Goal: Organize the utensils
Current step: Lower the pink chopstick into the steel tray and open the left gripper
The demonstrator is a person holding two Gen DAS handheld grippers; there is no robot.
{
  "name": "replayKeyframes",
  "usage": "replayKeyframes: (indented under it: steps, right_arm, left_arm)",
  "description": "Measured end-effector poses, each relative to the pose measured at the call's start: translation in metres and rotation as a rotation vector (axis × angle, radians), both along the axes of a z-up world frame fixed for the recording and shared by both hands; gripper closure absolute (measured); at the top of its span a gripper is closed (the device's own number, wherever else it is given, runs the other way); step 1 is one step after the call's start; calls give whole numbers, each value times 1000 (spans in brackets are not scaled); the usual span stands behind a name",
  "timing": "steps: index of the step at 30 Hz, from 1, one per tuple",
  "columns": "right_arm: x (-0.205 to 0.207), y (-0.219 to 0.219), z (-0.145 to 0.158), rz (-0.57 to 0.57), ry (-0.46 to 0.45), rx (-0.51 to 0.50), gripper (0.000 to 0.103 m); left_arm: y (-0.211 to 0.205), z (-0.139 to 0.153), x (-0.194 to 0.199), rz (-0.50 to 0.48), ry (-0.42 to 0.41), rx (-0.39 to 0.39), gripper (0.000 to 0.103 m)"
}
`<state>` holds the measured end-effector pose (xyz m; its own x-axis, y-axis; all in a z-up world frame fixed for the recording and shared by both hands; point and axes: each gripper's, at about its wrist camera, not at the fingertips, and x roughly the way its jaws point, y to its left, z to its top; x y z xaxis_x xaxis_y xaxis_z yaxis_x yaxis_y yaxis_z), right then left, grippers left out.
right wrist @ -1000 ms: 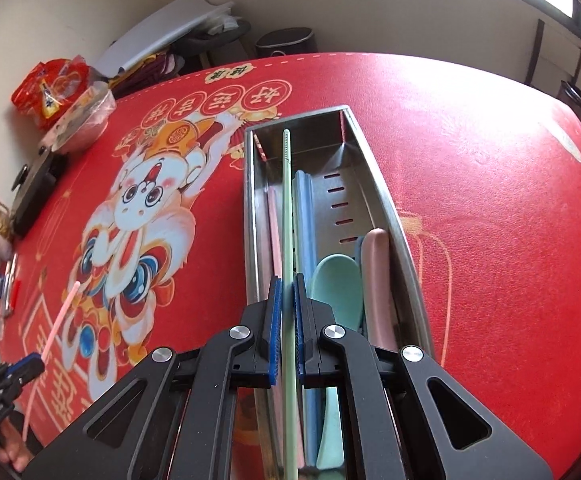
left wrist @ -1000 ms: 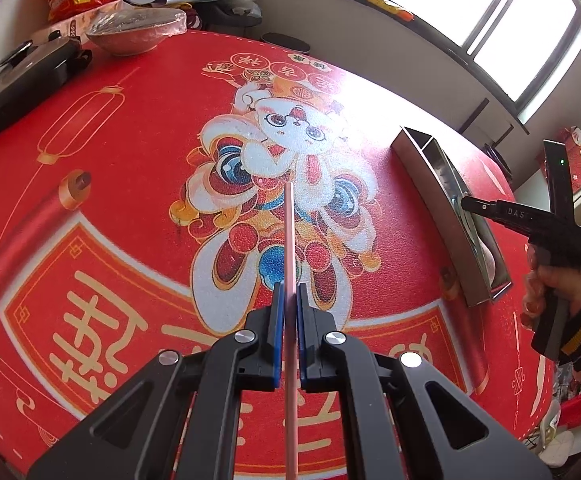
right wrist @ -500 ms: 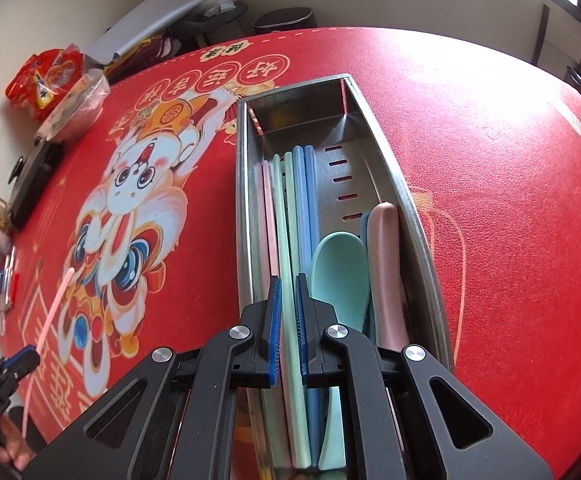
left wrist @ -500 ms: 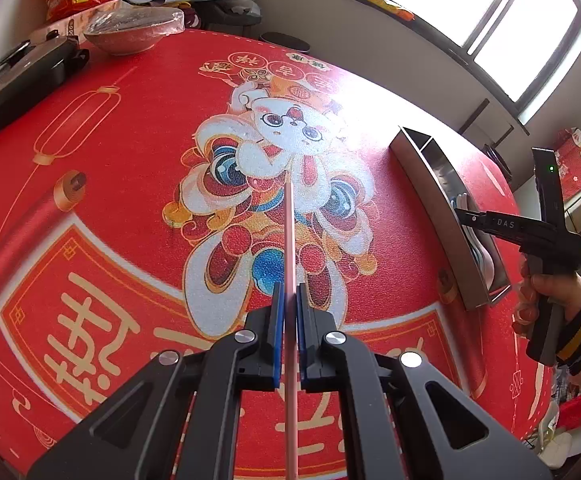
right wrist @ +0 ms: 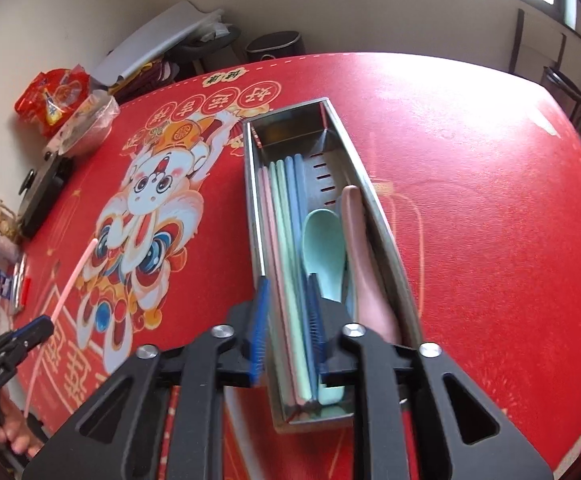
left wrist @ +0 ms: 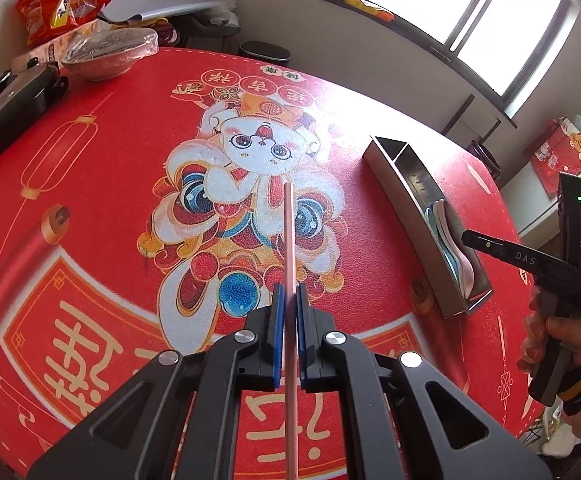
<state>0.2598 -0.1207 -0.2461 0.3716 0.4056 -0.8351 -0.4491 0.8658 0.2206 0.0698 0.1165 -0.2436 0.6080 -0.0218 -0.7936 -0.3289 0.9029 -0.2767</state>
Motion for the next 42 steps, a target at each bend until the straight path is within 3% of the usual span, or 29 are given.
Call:
replayKeyframes:
  steps: [1, 6, 8, 11, 12, 13, 20, 28, 34, 42]
  right_arm:
    - [-3, -6, 3, -18, -18, 7, 48]
    - [-6, -29, 6, -70, -19, 41, 48]
    - [-6, -36, 8, -98, -42, 8, 45]
    - [-6, -49, 9, -116, -50, 13, 31]
    - [-6, -53, 9, -119, -48, 16, 18]
    - [-5, -57, 10, -121, -47, 17, 15]
    - [-5, -88, 14, -135, -49, 29, 15]
    - [10, -130, 14, -141, -38, 2, 15]
    - [28, -153, 19, -135, -43, -13, 15]
    - [40, -165, 25, -124, -48, 3, 15]
  left_arm:
    - [-2, 2, 2, 0, -3, 6, 97]
    - [-15, 13, 15, -20, -6, 3, 97]
    - [-23, 18, 22, -28, -10, -3, 97]
    - [-37, 23, 35, -37, -10, -8, 97]
    - [-41, 24, 40, -39, -7, -8, 97]
    - [-47, 25, 45, -42, -5, -14, 97]
    - [-84, 20, 93, -32, 5, -102, 97]
    - [-123, 2, 145, 47, 1, -211, 97]
    - [-128, -15, 167, 145, 25, -225, 97]
    - [-127, -26, 186, 218, 69, -187, 97]
